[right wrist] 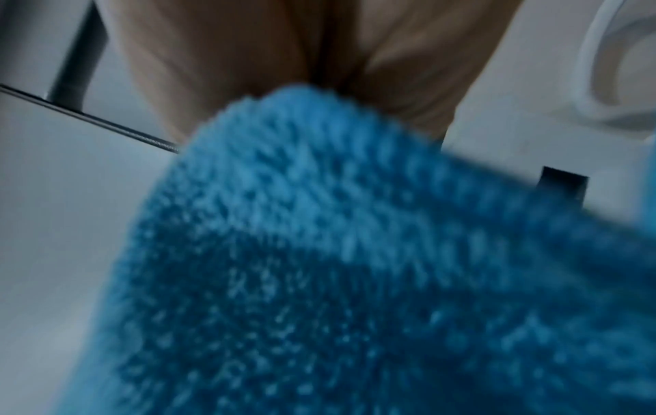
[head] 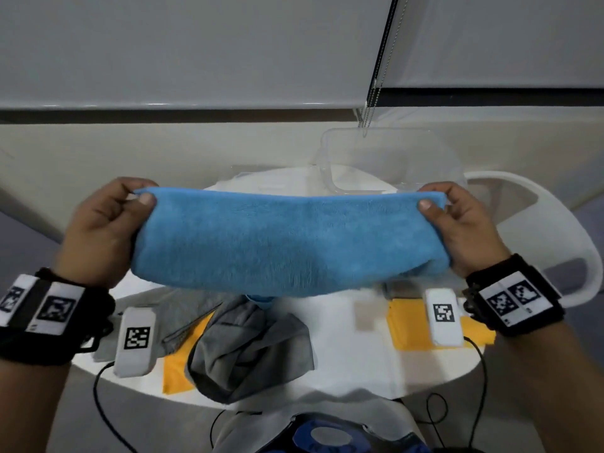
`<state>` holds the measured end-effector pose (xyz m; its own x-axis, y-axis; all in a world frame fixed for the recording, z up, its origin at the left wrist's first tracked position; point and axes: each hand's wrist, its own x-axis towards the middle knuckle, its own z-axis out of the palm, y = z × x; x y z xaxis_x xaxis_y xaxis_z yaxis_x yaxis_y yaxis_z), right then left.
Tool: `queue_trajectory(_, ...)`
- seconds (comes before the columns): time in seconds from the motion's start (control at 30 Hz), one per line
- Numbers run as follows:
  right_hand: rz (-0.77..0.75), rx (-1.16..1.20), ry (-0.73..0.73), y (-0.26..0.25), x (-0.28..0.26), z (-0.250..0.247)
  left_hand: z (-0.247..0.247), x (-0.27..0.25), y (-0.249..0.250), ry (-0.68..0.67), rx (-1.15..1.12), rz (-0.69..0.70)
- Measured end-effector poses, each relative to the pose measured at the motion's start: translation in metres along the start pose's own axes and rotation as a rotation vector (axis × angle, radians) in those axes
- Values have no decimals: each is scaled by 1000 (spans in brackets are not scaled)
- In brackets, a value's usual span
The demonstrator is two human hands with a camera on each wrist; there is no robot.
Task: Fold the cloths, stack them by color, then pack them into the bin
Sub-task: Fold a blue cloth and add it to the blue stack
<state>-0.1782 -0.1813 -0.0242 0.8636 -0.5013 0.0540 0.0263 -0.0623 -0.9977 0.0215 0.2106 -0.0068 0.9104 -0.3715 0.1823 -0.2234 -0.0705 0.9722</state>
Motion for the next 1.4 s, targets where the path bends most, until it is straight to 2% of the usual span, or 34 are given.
queue_trajectory(0.13,20,-20,93,8,21,4,14,24,-10,61,36,-10)
queue_trajectory(0.23,95,-161,157,53,45,7,32,45,-52,49,153,-105)
queue_trajectory(0.37,211,-365,113,125,69,4,38,62,-123,15,396,-218)
queue_trajectory(0.43,237,-428,112,146,65,9,43,55,-142,-37,532,-282)
queue_trajectory(0.5,225,-600,71,154,43,16,48,39,-155,-92,659,-321)
queue_trajectory(0.57,134,-773,-75,158,16,21,52,16,-162,-154,697,-252)
queue_trajectory(0.63,93,-851,-296,160,-15,28,55,-13,-162,-291,754,-164)
queue_trajectory(0.77,215,-935,-832,177,-66,38,52,-64,-159,-804,854,-218)
queue_trajectory(0.83,230,-1050,-980,191,-78,38,47,-81,-167,-947,911,-159)
queue_trajectory(0.9,194,-1086,-1024,203,-86,36,43,-97,-174,-1028,1056,-100)
queue_trajectory(0.97,155,-1145,-1070,211,-94,33,37,-109,-176,-1040,1171,-44)
queue_trajectory(1.07,53,-1269,-1121,215,-104,32,30,-115,-180,-1004,1273,-43)
queue_trajectory(1.13,22,-1289,-1105,214,-103,32,27,-111,-185,-925,1115,-17)
queue_trajectory(1.23,34,-1214,-1089,211,-94,31,22,-101,-180,-850,949,-223)
queue_trajectory(1.33,102,-1110,-1039,205,-88,29,12,-95,-177,-751,885,-230)
queue_trajectory(1.4,192,-1072,-939,200,-84,28,10,-91,-179,-676,831,-263)
